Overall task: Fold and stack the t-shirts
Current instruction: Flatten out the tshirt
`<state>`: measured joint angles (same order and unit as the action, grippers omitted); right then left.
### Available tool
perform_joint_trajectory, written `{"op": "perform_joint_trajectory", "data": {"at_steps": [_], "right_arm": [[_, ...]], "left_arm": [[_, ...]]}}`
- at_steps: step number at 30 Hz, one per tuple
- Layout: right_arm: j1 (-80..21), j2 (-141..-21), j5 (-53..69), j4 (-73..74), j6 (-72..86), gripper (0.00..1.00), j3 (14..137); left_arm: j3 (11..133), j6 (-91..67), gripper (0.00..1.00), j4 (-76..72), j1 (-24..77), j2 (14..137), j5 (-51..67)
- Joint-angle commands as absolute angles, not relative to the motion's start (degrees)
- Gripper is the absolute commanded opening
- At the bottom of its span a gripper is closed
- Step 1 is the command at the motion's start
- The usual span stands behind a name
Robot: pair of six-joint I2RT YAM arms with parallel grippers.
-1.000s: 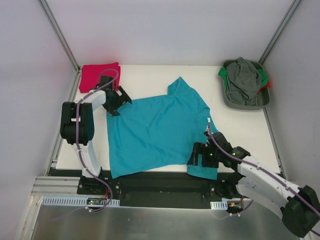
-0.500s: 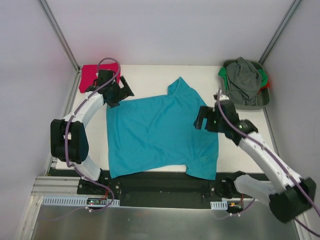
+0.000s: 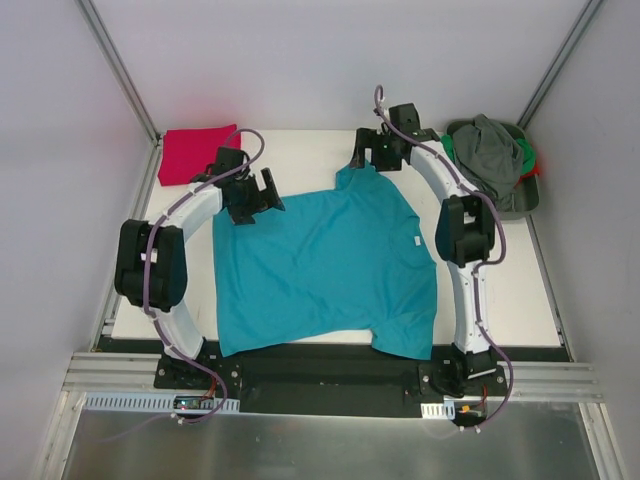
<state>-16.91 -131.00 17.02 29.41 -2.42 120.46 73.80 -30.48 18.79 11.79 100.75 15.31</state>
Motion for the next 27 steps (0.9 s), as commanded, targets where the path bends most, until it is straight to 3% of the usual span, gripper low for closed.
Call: {"op": "perform_joint_trajectory", "data": {"at_steps": [1, 18, 27], "right_arm": [[-14.42, -138.33, 24.16, 37.09, -4.32, 0.96, 129.11], [-4.57, -122.09, 15.91, 28.23, 0.98, 0.96, 92.39], [-5.88, -116.37, 19.69, 24.71, -4.31, 0.96, 94.75]], "left_arm": [[71.02, -28.39, 0.99, 19.60, 7.92, 100.37, 12.57], [64.16, -28.04, 0.99, 19.86, 4.66, 101.69, 12.30], [66.71, -28.04, 0.99, 19.95, 4.75, 102.66, 15.47]]}}
